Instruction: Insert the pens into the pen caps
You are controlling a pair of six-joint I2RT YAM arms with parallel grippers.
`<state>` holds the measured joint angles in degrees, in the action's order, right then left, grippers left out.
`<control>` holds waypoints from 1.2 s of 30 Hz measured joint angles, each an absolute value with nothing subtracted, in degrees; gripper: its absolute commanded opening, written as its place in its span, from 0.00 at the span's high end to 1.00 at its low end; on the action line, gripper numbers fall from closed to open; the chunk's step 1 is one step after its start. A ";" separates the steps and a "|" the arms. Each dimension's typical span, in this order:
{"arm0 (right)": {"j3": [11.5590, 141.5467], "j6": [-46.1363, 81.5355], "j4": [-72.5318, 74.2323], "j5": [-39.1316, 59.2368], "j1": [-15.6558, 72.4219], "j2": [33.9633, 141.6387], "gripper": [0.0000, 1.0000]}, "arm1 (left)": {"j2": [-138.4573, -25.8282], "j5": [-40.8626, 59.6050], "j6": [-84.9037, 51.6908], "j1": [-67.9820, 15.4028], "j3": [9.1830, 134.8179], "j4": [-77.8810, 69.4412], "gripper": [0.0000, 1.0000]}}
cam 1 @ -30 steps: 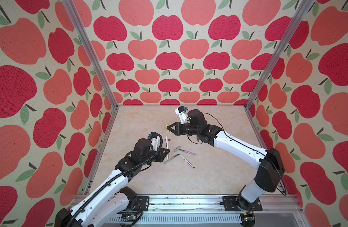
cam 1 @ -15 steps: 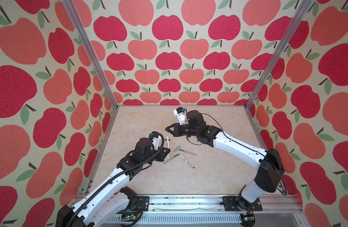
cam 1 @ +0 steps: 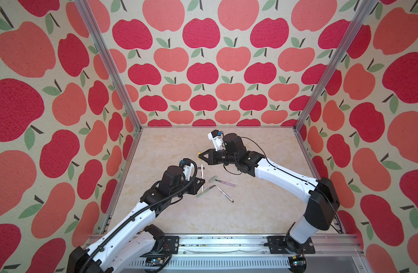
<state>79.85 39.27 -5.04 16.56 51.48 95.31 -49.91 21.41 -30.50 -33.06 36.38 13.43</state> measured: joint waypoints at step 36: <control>79.24 39.18 -5.58 16.53 51.48 95.74 1.00 | -49.01 19.90 -31.90 -33.04 36.40 13.43 1.00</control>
<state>79.24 39.18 -5.58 16.53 51.48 95.74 -49.01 19.90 -31.90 -33.04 36.40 13.43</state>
